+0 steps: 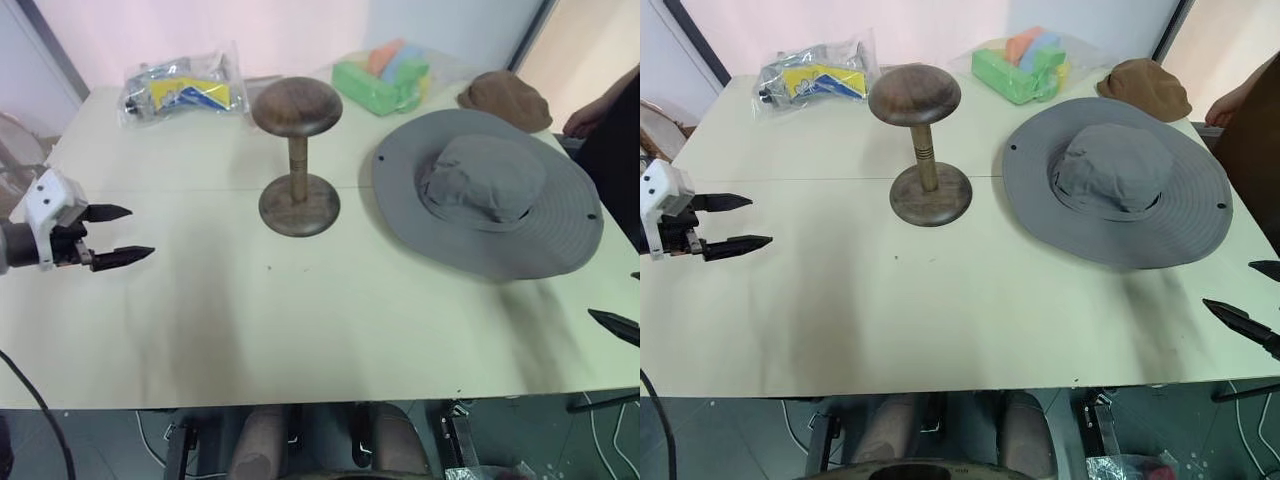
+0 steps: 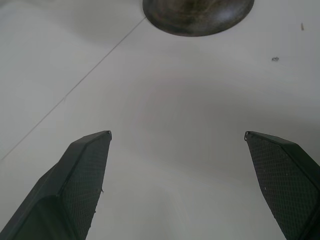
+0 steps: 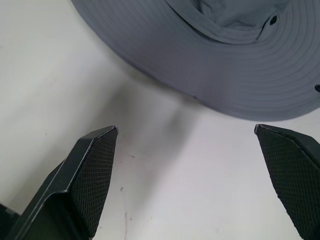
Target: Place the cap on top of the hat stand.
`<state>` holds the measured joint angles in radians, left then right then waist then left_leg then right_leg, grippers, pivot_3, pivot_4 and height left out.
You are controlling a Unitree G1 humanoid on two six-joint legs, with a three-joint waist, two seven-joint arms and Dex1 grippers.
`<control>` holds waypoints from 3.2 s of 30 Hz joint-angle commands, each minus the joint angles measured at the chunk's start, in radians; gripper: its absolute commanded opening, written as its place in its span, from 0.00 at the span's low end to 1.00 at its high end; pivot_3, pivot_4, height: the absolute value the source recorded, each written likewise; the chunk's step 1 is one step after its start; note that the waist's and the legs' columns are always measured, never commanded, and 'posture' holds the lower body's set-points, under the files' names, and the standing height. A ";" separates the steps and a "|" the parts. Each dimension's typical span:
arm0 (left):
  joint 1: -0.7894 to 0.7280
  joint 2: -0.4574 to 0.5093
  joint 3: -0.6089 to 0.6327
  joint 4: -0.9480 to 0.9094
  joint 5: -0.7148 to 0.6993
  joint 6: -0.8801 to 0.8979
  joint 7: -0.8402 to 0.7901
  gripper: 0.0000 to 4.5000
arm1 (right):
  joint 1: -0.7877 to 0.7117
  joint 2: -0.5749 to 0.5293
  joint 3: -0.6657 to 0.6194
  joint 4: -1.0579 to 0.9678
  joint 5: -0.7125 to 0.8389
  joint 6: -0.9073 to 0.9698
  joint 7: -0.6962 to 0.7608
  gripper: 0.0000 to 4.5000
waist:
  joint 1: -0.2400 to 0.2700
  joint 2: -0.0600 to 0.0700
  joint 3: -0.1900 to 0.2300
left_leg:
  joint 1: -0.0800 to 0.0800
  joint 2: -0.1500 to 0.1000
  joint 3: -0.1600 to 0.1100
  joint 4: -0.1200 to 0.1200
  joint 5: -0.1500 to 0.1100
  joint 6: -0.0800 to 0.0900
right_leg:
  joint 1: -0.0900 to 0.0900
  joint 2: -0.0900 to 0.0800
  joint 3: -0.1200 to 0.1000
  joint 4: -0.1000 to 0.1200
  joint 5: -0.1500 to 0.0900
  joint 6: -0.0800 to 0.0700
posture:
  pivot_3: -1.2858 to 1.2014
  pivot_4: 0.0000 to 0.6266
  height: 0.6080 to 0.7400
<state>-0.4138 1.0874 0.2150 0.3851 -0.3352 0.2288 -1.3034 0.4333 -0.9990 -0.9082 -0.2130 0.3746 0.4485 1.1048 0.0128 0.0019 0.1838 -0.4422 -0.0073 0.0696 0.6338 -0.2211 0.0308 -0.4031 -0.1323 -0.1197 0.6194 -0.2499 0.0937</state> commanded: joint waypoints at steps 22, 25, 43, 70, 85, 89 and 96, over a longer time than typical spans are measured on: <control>-0.394 -0.134 -0.137 -0.284 -0.242 0.392 -0.199 1.00 | -0.012 0.006 -0.100 -0.468 -0.032 0.162 -0.116 1.00 | 0.002 -0.001 0.000 | -0.001 0.001 0.001 0.015 -0.002 0.003 | 0.000 0.002 0.004 0.012 -0.002 0.002 | 0.52 0.24 0.96; -0.436 -0.152 -0.219 -0.318 -0.230 0.380 -0.267 1.00 | 0.010 0.016 -0.012 -0.567 -0.142 0.164 -0.198 1.00 | 0.002 -0.001 0.000 | -0.001 0.003 0.002 0.015 -0.002 0.003 | 0.000 0.004 0.005 0.012 -0.002 0.002 | 0.52 0.24 0.96; -0.620 -0.245 -0.427 -0.229 -0.264 0.300 -0.311 1.00 | -0.191 0.104 0.738 -0.279 -0.838 -0.097 -0.687 1.00 | -0.001 -0.003 0.000 | -0.002 0.003 0.007 0.020 -0.003 0.006 | -0.002 0.006 0.010 0.013 -0.002 0.002 | 0.52 0.24 0.96; -0.624 -0.265 -0.395 -0.207 -0.237 0.301 -0.311 1.00 | -0.599 0.296 0.894 0.201 -0.742 -0.236 -0.712 0.01 | -0.022 -0.006 -0.001 | -0.001 0.007 0.008 0.029 -0.001 0.003 | 0.001 0.010 0.012 0.017 -0.002 0.003 | 0.52 0.24 0.96; -0.478 -0.114 -0.081 -0.268 -0.275 0.422 -0.090 1.00 | -1.333 0.319 0.771 0.210 -0.404 0.020 -0.578 0.01 | -0.033 -0.003 0.003 | -0.002 0.008 0.014 0.027 -0.001 0.002 | -0.010 0.011 0.020 0.028 -0.004 0.002 | 0.52 0.24 0.96; -0.380 -0.033 0.035 -0.254 -0.260 0.414 -0.021 1.00 | -1.578 0.372 0.887 0.391 -0.428 -0.104 -0.549 0.01 | -0.035 -0.004 0.003 | -0.002 0.008 0.016 0.027 -0.001 0.002 | -0.011 0.011 0.023 0.029 -0.004 0.002 | 0.52 0.24 0.96; -0.194 0.086 0.224 -0.242 -0.268 0.412 0.022 1.00 | -1.644 0.506 0.994 0.331 -0.373 -0.160 -0.450 0.01 | -0.028 -0.006 0.003 | -0.005 0.008 0.017 0.027 -0.001 0.001 | -0.014 0.010 0.023 0.029 -0.004 0.002 | 0.52 0.24 0.96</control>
<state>-0.6070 1.1397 0.3705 0.1574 -0.5983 0.6466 -1.2903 -1.2015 -0.4967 0.0888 0.1887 -0.0236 0.2991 0.6370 -0.0155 -0.0040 0.1871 -0.4479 0.0001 0.0866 0.6606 -0.2217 0.0322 -0.4176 -0.1227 -0.0966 0.6486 -0.2533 0.0956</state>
